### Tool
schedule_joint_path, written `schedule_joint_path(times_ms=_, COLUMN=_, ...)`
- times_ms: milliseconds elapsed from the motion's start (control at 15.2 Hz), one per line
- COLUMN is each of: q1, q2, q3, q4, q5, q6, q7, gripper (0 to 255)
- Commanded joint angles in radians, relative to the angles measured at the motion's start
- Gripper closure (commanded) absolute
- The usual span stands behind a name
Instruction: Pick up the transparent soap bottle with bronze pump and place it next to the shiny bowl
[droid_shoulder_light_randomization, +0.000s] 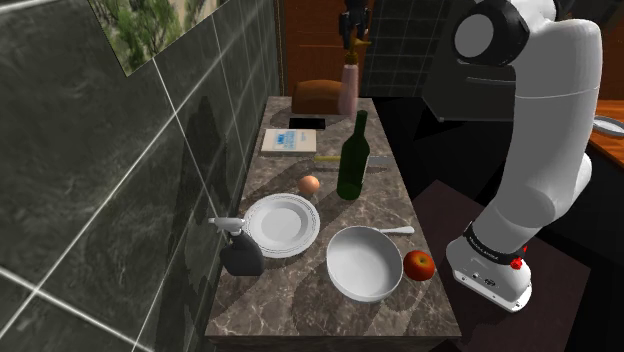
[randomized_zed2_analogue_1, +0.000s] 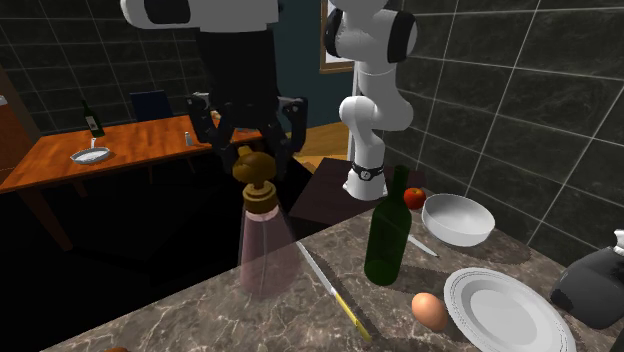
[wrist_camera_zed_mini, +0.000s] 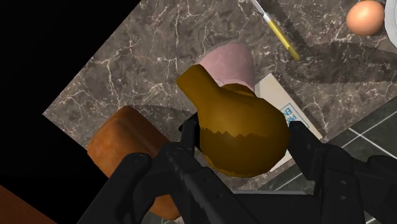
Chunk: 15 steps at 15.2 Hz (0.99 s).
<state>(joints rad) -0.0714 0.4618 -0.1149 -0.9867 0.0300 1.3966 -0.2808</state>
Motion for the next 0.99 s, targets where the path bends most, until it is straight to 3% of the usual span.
schedule_joint_path(times_ms=0, q1=-0.003, q2=0.021, q3=0.000, q4=0.058, q5=0.002, q6=-0.038, q7=0.000, gripper=255)
schedule_joint_path(times_ms=66, q1=-0.004, q2=0.024, q3=0.000, q4=0.069, q5=0.003, q6=-0.044, q7=0.000, gripper=255)
schedule_joint_path(times_ms=528, q1=0.084, q2=-0.209, q3=0.025, q4=-0.168, q5=-0.024, q6=-0.041, q7=0.097, gripper=255)
schedule_joint_path(times_ms=924, q1=0.148, q2=-0.347, q3=0.062, q4=-0.257, q5=-0.035, q6=-0.091, q7=0.194, gripper=255)
